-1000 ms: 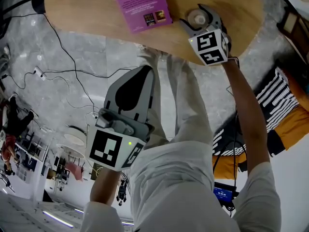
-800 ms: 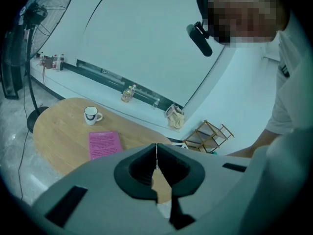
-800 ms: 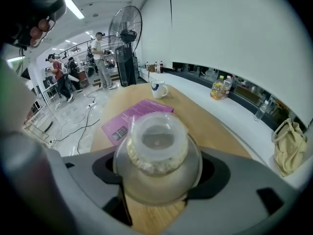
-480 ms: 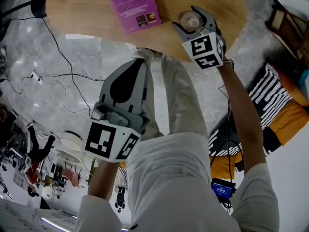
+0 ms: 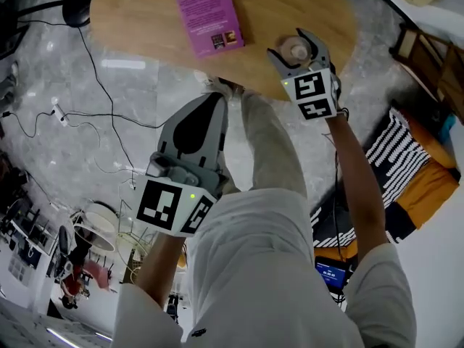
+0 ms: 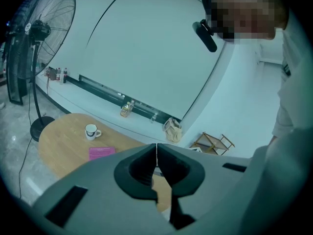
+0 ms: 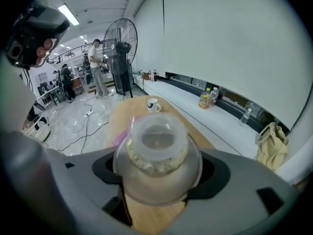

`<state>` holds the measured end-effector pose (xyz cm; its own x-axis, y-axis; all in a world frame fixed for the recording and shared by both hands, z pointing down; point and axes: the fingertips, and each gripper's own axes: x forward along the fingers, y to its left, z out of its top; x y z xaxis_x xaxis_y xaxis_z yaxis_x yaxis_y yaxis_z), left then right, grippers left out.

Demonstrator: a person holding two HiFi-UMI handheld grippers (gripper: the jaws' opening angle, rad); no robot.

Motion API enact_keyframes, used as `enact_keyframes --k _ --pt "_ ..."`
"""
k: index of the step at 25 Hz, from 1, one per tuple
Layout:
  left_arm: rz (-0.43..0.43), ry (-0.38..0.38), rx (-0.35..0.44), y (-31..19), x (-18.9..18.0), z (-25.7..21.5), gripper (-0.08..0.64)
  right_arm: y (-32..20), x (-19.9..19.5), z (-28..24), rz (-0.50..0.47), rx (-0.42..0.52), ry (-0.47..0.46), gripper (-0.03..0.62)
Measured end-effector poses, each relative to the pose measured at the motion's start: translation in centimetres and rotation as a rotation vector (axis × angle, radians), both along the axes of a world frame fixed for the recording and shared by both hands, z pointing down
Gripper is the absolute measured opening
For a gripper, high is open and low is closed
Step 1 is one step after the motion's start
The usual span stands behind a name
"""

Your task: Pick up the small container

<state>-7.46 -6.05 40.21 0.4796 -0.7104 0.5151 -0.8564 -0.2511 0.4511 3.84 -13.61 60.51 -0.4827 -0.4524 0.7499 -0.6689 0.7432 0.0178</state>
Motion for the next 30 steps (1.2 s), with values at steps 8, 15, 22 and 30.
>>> enact_keyframes --k 8,15,22,30 --pt "-0.075 -0.007 0.066 0.1 -1.1 -4.3 0.023 0.6 0.5 -5.8 0.049 0.010 -0.034 0.339" --pt "-0.103 -0.028 0.119 -0.5 -2.0 -7.4 0.023 0.6 0.6 -10.9 0.066 0.040 -0.054 0.339" --pt "-0.132 -0.025 0.166 -0.3 -2.2 -10.5 0.023 1.2 1.1 -16.5 0.101 0.057 -0.063 0.339" --pt "-0.188 -0.046 0.227 0.7 -3.8 -13.6 0.023 2.0 2.4 -22.5 0.146 0.088 -0.066 0.339"
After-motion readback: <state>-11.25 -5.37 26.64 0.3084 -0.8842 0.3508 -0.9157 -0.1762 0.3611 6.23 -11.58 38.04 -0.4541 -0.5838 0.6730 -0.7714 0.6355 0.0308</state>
